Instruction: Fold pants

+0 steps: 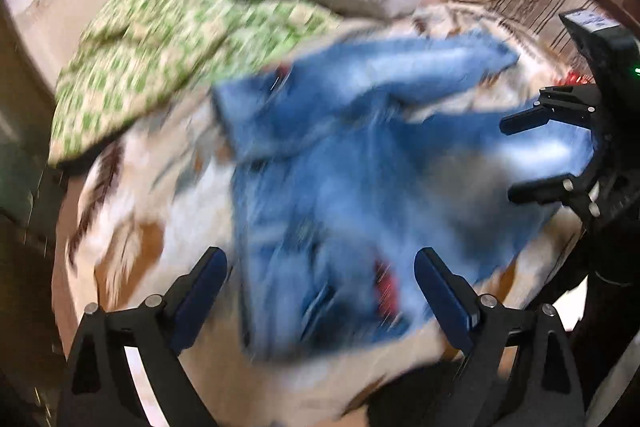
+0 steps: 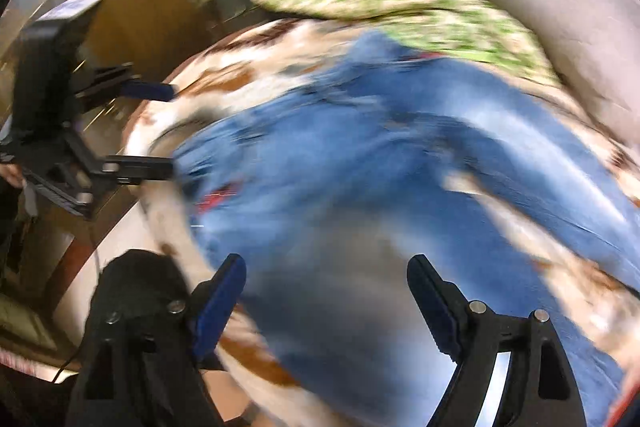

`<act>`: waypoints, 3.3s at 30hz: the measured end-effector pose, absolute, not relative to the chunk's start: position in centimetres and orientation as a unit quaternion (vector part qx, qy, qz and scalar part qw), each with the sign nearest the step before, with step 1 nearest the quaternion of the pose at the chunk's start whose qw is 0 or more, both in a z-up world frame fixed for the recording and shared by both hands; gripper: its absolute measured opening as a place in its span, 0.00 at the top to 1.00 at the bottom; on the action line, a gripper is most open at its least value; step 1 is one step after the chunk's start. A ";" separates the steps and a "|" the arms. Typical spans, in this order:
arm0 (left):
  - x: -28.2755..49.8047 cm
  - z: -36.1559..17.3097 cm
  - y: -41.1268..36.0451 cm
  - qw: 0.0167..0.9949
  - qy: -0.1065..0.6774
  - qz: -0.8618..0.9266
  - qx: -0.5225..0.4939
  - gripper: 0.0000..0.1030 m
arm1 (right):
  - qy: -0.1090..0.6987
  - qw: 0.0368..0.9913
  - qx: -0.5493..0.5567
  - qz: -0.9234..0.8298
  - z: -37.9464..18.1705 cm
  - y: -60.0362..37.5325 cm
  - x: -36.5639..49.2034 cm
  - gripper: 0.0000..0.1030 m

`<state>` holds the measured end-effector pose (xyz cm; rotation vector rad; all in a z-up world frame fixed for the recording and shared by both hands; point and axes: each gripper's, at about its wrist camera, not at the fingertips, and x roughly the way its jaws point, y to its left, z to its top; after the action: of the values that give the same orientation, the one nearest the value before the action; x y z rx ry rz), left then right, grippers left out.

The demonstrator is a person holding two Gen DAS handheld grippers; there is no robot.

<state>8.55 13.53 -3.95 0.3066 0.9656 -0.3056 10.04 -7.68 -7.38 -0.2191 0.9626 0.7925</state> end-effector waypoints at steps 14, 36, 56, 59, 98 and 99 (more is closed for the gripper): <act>24.8 -4.0 -4.3 0.851 0.455 -0.182 0.191 0.08 | 0.483 0.868 -0.044 0.102 -2.8 -32.5 22.8 0.18; 41.1 -14.1 -12.8 0.768 0.535 -0.256 0.242 0.93 | 0.603 0.790 0.006 0.114 -14.7 -35.2 43.5 0.98; 15.6 -0.2 -9.1 0.818 0.406 -0.326 0.244 0.94 | 0.446 0.871 -0.033 0.203 -0.2 -35.0 19.5 0.98; 11.2 -2.3 -9.3 0.809 0.414 -0.336 0.246 0.94 | 0.465 0.859 -0.036 0.210 -1.6 -35.0 14.7 0.98; -1.0 2.2 6.5 0.906 0.398 -0.045 0.136 0.01 | 0.430 0.877 -0.042 0.211 2.9 -21.7 1.4 0.15; -1.2 2.2 7.2 0.907 0.397 -0.036 0.133 0.01 | 0.428 0.875 -0.048 0.222 2.9 -20.5 1.3 0.15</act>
<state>-1.15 7.21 2.21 0.2743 0.8203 -0.0740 1.29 -20.45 2.89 -0.1008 0.8929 0.4640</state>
